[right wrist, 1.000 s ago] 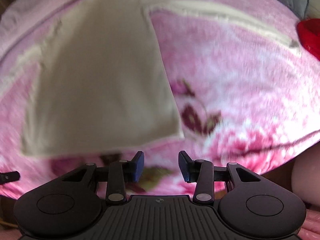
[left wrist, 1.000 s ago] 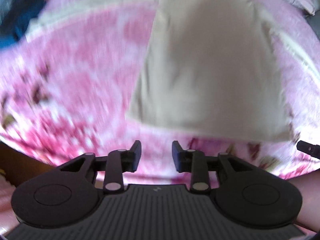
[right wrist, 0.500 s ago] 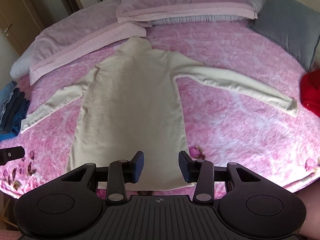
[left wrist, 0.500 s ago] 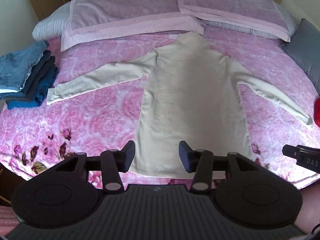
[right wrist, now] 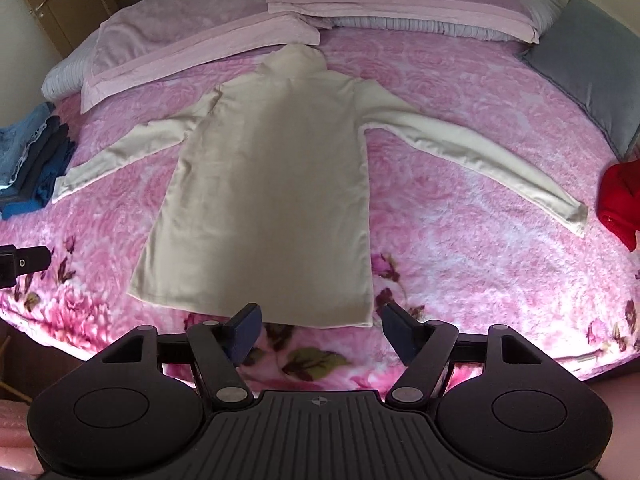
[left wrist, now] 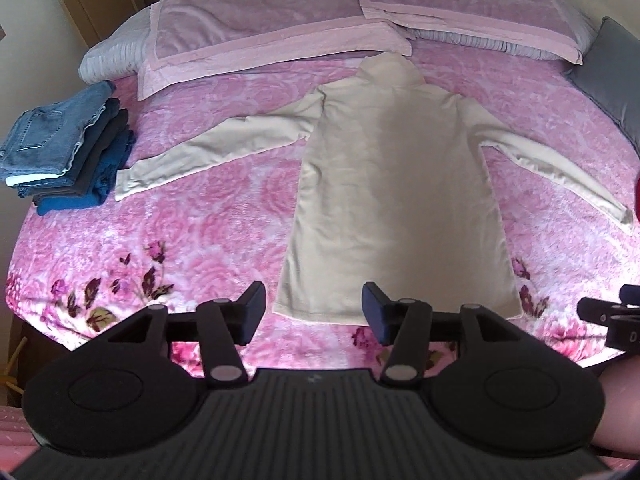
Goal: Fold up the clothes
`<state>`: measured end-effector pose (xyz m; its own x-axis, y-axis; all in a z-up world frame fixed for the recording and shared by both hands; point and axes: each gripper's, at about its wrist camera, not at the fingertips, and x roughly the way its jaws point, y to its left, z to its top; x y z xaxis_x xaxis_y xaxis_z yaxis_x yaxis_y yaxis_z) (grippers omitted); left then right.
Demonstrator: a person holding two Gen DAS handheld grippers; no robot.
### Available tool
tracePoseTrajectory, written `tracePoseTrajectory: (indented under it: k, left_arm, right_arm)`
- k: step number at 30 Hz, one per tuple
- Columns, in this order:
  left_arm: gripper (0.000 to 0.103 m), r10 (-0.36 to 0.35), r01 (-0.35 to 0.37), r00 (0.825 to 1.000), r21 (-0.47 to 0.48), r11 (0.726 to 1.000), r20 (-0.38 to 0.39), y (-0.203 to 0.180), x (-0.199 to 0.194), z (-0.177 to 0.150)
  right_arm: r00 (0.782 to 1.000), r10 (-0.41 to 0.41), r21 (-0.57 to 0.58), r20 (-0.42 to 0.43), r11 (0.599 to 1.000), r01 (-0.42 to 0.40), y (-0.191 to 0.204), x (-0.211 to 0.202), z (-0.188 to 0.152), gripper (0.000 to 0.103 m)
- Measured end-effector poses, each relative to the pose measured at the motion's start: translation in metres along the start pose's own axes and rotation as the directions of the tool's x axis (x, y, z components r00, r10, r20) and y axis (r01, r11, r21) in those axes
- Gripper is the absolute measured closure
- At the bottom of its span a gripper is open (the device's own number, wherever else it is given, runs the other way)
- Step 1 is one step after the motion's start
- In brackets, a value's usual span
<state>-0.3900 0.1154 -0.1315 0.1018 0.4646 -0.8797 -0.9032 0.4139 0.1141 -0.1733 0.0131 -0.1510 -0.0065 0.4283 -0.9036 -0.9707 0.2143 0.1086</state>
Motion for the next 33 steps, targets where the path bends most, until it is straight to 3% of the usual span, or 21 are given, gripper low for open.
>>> tracePoseTrajectory:
  k: [2,4,5,12,18,33]
  left_arm:
    - [0.05,0.002,-0.002,1.0,0.004,1.0,0.005,0.001,-0.002,0.0]
    - [0.049,0.004,-0.004,1.0,0.008,1.0,0.015,0.001,-0.004,0.002]
    - [0.047,0.004,-0.004,1.0,0.011,1.0,0.021,0.002,-0.005,0.003]
    - [0.041,-0.004,0.002,0.999,0.038,0.999,0.047,-0.002,-0.007,0.012]
    - [0.04,-0.023,0.021,1.0,0.059,0.998,0.022,-0.007,0.001,0.012]
    - [0.04,-0.009,0.009,1.0,0.068,0.998,0.011,-0.008,0.004,0.01]
  right_arm:
    - [1.0,-0.005,-0.011,0.004,1.0,0.005,0.002,-0.003,0.0,0.029]
    - [1.0,-0.014,-0.022,0.008,1.0,0.014,0.004,-0.006,0.001,0.012]
    - [1.0,-0.017,-0.024,0.013,1.0,0.017,0.004,-0.007,0.002,0.01]
    - [0.999,-0.046,0.005,0.0,0.999,0.046,0.002,-0.007,0.007,0.008]
    - [0.998,-0.061,-0.002,-0.016,0.998,0.061,0.002,-0.004,0.011,0.001]
    - [0.998,-0.064,-0.033,-0.024,0.997,0.063,0.011,-0.001,0.012,0.001]
